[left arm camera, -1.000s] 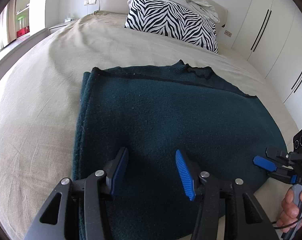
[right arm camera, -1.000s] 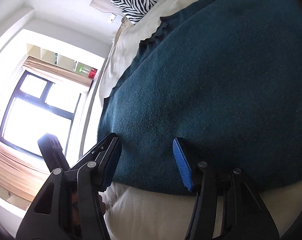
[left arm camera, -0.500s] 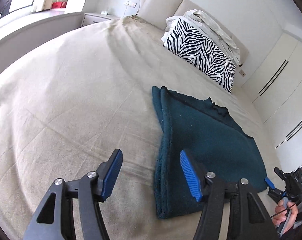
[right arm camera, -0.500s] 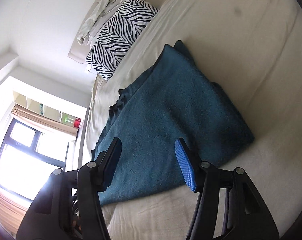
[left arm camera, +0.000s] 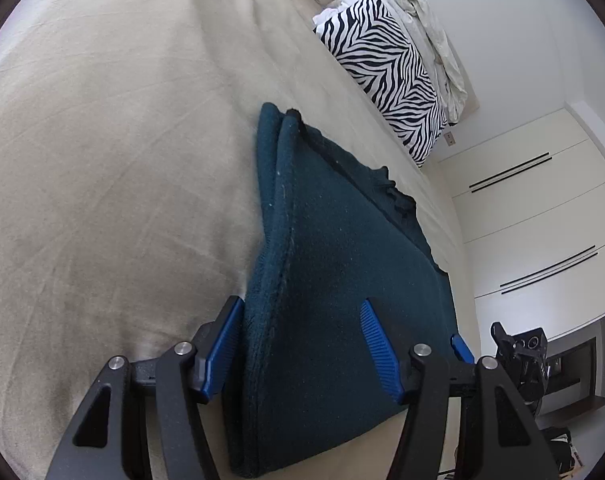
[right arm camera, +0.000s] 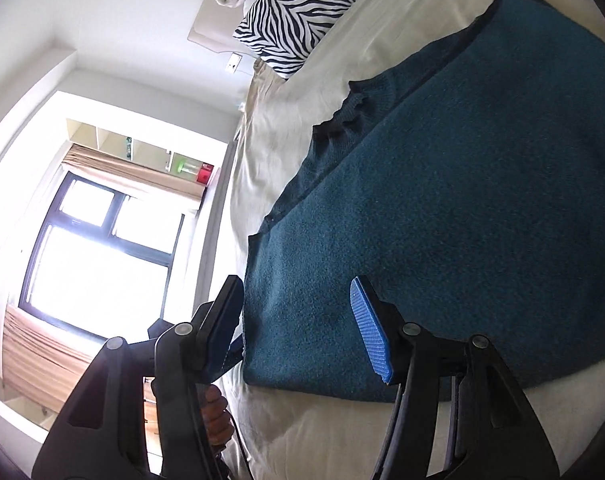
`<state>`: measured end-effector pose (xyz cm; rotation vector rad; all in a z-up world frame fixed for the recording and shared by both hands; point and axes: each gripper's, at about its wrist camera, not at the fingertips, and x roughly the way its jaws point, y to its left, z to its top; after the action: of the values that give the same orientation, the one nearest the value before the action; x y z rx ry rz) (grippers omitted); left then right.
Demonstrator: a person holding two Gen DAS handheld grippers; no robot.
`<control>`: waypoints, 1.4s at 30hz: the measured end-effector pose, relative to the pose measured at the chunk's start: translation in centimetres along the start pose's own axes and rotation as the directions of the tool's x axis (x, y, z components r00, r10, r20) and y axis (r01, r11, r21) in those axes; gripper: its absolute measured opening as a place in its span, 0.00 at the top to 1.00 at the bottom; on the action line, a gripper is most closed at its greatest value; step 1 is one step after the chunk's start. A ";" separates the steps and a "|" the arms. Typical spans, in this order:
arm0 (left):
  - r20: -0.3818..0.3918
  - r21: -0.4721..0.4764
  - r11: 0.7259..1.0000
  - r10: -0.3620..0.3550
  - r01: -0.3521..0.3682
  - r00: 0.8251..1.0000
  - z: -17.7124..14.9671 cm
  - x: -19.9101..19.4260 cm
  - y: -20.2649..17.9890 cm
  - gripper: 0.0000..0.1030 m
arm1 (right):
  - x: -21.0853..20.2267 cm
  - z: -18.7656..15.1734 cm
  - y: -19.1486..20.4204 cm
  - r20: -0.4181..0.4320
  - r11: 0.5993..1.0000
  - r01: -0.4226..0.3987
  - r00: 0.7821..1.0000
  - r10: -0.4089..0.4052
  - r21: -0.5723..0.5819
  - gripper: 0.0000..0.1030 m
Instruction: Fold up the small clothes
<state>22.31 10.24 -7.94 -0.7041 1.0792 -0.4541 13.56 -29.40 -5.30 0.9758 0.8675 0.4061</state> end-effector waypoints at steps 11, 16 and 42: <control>-0.077 -0.030 0.999 -0.032 0.030 0.996 -0.8 1.0 0.8 0.81 | 10.4 2.0 3.2 -0.234 1.000 -0.030 0.972 0.027 -0.009 0.46; -0.073 -0.072 0.996 -0.062 0.057 0.995 -1.0 0.8 1.5 0.83 | 14.6 1.6 4.4 -0.311 0.999 -0.032 0.950 0.025 -0.017 0.46; -0.078 0.191 0.972 -0.124 0.137 0.989 -0.6 5.1 -16.7 0.86 | 9.1 8.7 -3.8 -0.202 0.948 -0.185 0.950 0.240 0.257 0.36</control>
<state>23.89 -4.90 0.53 -0.5910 1.0365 -0.6911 25.69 -30.20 -10.24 1.2667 1.0406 0.6221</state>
